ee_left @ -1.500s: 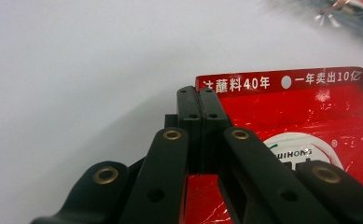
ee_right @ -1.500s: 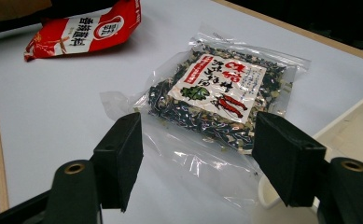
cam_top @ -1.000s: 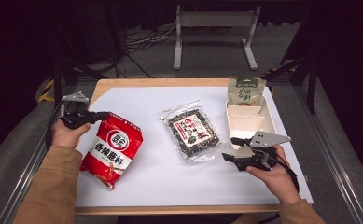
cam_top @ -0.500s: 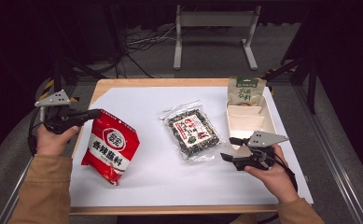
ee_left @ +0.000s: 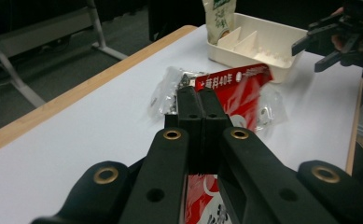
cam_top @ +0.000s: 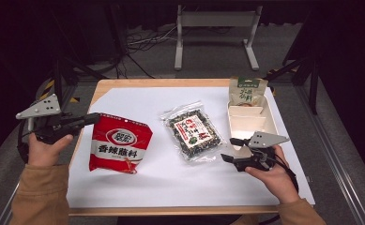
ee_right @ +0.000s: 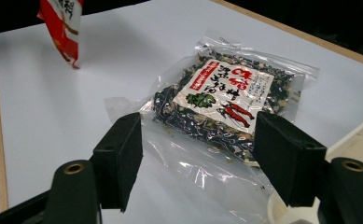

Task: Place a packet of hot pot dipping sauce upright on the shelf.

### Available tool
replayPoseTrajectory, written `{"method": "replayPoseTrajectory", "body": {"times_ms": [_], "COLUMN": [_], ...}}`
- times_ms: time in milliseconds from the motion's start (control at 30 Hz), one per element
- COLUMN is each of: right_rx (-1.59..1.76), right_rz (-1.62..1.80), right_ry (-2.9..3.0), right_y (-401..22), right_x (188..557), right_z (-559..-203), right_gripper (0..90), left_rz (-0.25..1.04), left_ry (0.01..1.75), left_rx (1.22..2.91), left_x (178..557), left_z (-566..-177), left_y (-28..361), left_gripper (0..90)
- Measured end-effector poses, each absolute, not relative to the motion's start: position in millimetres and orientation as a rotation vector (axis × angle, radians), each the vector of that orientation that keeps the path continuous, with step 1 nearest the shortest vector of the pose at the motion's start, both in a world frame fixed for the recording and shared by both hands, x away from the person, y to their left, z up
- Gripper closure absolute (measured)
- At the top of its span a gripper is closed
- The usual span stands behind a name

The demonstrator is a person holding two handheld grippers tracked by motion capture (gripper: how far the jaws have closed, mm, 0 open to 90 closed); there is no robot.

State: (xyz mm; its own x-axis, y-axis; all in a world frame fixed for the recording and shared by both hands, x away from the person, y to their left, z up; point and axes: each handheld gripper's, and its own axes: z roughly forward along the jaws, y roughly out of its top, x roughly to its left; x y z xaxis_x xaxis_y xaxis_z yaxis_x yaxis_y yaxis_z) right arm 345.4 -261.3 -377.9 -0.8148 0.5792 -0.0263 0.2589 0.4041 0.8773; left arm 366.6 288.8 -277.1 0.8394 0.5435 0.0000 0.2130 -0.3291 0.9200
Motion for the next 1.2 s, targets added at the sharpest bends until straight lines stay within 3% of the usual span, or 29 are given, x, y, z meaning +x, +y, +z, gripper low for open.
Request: {"method": "replayPoseTrajectory", "body": {"times_ms": [567,1200], "right_rx": [0.667,0.519], "right_rz": [1.400,1.500], "right_ry": [2.335,2.380], "right_y": [-247,-200], "right_x": [345,341], "right_z": [-372,-362], "right_gripper": [33.3,36.4], "left_rz": [0.369,0.297], "left_ry": [0.483,0.296], "left_rx": [1.849,1.932], "left_x": [357,335], "left_z": [-265,-254], "left_y": [257,189], "left_gripper": [90.0,90.0]}}
